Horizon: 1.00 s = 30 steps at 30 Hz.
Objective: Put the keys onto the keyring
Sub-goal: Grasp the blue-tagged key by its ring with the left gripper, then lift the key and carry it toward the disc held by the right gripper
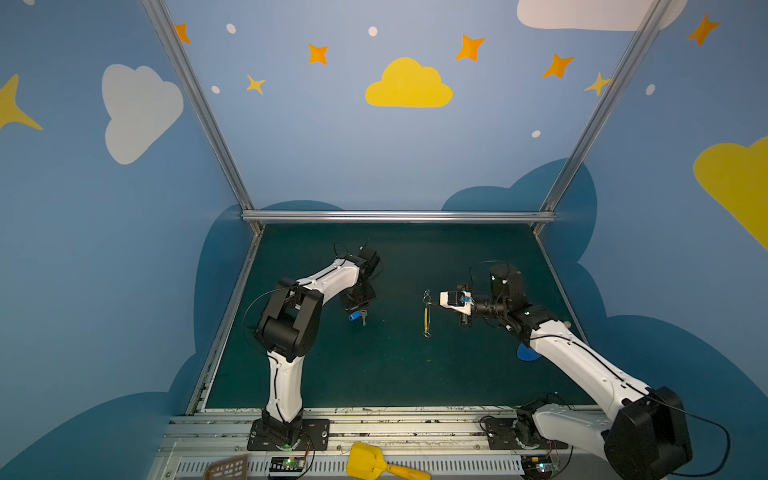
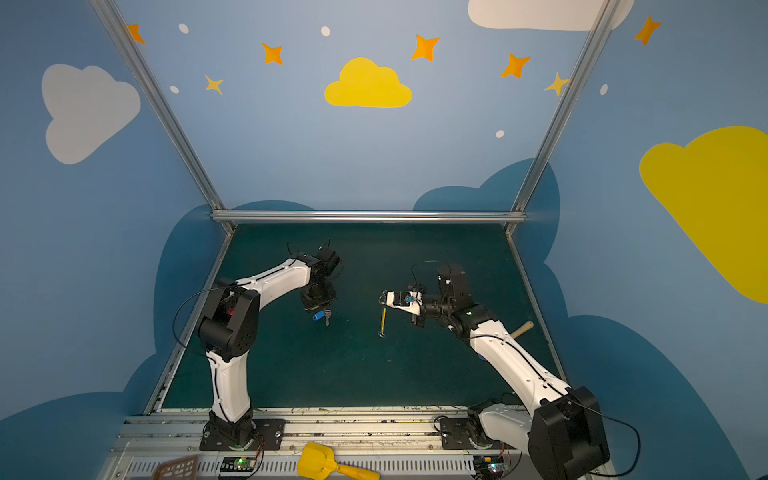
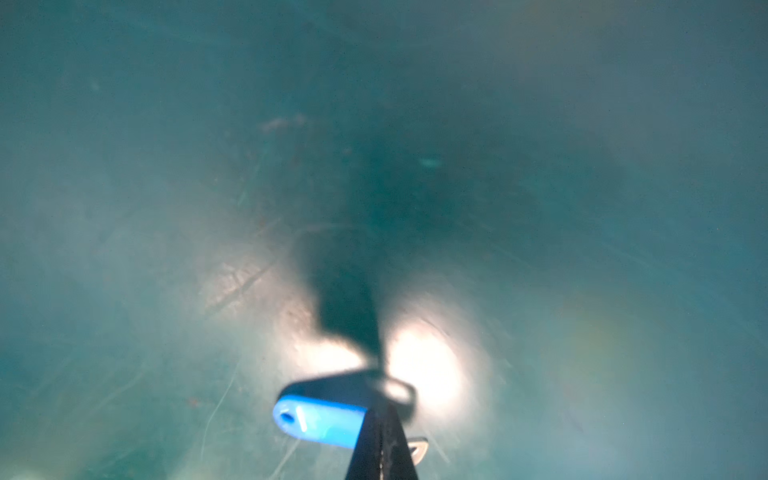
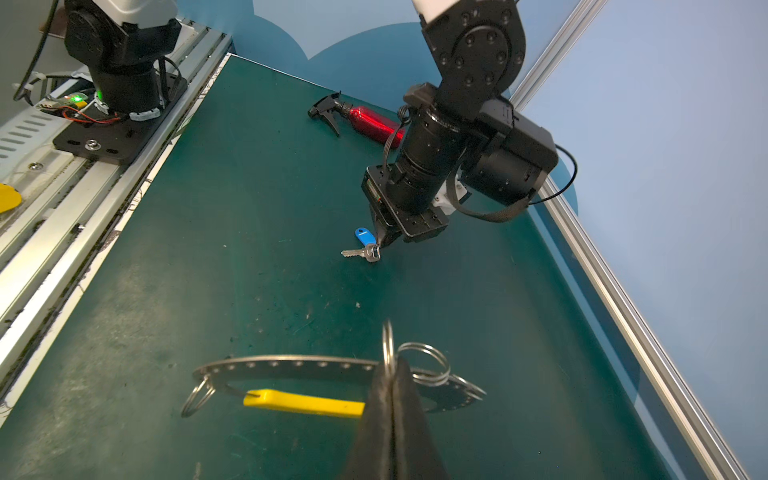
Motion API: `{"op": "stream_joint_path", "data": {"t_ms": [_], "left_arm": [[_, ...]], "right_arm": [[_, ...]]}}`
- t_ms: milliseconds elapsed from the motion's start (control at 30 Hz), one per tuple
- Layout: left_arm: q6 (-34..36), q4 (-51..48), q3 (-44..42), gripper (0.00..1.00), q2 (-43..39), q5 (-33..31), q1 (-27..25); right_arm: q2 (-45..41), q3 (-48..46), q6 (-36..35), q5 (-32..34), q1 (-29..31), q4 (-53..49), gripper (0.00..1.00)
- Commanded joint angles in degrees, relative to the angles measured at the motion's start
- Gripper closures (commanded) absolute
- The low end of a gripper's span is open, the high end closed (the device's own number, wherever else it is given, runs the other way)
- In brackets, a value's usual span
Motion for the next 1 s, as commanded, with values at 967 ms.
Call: {"op": "stream_joint_path", "data": {"t_ms": [967], "left_arm": [[55.7,48.2,-25.9,0.97,-36.9,50.2,-1.3]], "right_arm": [[3.7,5.5,6.6,-13.4,0.1,0.0,1.00]]}}
